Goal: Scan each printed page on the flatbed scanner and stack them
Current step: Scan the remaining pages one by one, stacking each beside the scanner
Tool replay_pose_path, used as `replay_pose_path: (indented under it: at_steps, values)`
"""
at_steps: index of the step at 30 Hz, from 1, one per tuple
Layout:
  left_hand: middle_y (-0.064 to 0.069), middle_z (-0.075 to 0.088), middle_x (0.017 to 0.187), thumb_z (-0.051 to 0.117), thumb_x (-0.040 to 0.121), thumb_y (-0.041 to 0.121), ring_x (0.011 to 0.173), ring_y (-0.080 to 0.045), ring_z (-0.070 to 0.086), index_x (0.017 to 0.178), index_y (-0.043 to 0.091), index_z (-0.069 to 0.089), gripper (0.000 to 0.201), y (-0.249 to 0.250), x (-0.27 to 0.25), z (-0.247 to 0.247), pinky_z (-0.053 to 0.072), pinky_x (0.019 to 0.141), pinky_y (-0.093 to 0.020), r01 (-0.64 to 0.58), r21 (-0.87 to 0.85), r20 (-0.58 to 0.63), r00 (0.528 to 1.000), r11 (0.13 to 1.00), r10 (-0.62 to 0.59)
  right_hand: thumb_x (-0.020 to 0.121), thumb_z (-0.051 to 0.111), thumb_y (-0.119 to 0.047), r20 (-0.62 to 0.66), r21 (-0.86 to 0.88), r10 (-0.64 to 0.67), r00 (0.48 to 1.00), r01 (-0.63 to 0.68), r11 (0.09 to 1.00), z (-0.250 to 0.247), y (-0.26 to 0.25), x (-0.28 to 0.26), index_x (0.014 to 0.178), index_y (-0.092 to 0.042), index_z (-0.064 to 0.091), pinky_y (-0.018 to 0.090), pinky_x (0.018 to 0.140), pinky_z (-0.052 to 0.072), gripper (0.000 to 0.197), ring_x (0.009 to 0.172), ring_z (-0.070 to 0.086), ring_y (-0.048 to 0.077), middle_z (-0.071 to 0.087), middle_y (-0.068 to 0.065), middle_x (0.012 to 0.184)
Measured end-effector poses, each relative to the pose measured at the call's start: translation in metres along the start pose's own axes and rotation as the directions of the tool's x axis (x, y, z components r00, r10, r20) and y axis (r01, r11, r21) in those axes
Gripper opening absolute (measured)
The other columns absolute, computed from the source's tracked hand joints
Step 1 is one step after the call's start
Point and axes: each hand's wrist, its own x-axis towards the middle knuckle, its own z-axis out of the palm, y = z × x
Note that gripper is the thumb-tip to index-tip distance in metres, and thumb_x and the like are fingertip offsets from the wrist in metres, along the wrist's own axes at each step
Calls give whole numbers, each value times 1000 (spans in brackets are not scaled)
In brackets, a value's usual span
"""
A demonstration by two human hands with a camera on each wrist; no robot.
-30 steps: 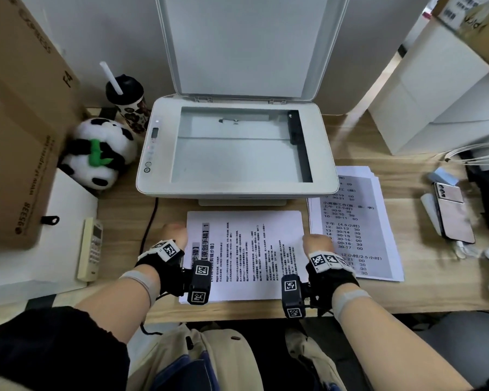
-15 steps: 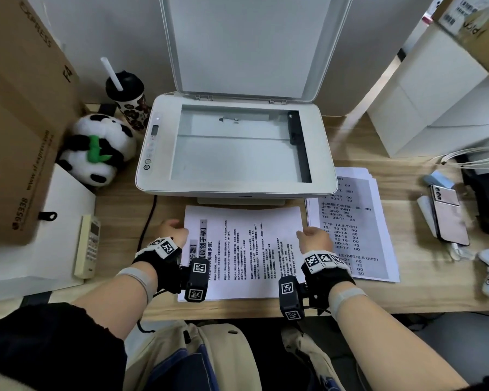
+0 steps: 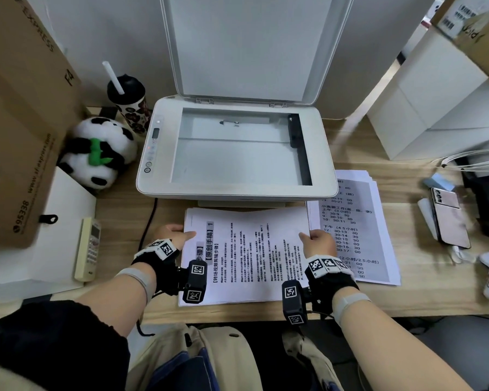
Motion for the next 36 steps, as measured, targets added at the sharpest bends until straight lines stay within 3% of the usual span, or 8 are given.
replay_pose_path:
  at_steps: [8, 13, 19, 23, 26, 29, 33, 36]
  values:
    - [-11, 66, 109, 67, 84, 13, 87, -22, 57, 112, 9, 62, 29, -7, 7, -3, 46, 80, -28, -96, 48, -36, 995, 994, 97, 93, 52, -8, -21, 144, 10, 1000, -7, 990, -5, 13, 3, 126, -1, 55, 34, 95, 43, 34, 112, 58, 31, 60, 17, 125]
    - [-15, 55, 127, 69, 82, 11, 102, -28, 59, 128, 7, 52, 49, 9, 0, 1, 45, 82, -27, -138, 130, 107, 986, 982, 125, 94, 45, -7, -45, 263, 119, 992, -103, 959, -11, 13, 4, 122, 1, 57, 25, 73, 36, 33, 77, 51, 22, 62, 17, 113]
    - [1, 42, 54, 72, 82, 26, 42, -10, 31, 137, 17, 41, 64, 29, -12, 2, 26, 38, -18, -154, 106, 387, 916, 982, 102, 92, 42, -5, -178, 425, 182, 967, -92, 900, -23, -1, 9, 121, 0, 58, 25, 62, 44, 34, 71, 56, 24, 55, 14, 135]
    - [3, 33, 53, 68, 83, 21, 37, -5, 26, 85, 15, 68, 7, 55, -29, -8, 20, 38, -15, -245, -29, 581, 785, 969, 216, 87, 40, -1, -281, 480, 182, 942, -26, 877, -47, -23, 19, 88, -1, 64, 26, 67, 32, 24, 74, 43, 26, 59, 16, 88]
    - [7, 35, 50, 70, 79, 23, 41, -6, 26, 68, 19, 70, 12, 76, -37, -18, 18, 41, -17, -290, -102, 635, 717, 952, 286, 85, 41, -2, -360, 499, 123, 925, 79, 863, -68, -47, 24, 58, -12, 41, 26, 64, 25, 29, 75, 29, 23, 34, 5, 60]
    - [7, 40, 49, 65, 85, 16, 41, -5, 30, 79, 9, 62, 10, 102, -44, -31, 21, 41, -14, -313, -251, 561, 724, 916, 401, 85, 45, -8, -435, 493, 29, 900, 211, 844, -83, -76, 34, 72, 0, 56, 27, 62, 27, 18, 75, 29, 26, 42, 20, 72]
    - [5, 58, 57, 64, 88, 20, 45, -6, 42, 83, 16, 62, 6, 153, -49, -55, 34, 46, -15, -443, -382, 243, 799, 811, 550, 73, 54, -24, -490, 448, -45, 870, 296, 844, -97, -109, 47, 86, -11, 70, 40, 93, 47, 24, 96, 58, 35, 65, 21, 100]
    - [5, 71, 66, 59, 92, 24, 50, -4, 55, 85, 18, 64, 10, 185, -51, -72, 36, 51, -17, -561, -441, 45, 766, 701, 641, 77, 53, -6, -426, 590, -140, 894, 392, 706, -105, -139, 41, 63, -19, 66, 28, 75, 50, 24, 81, 59, 26, 66, 10, 84]
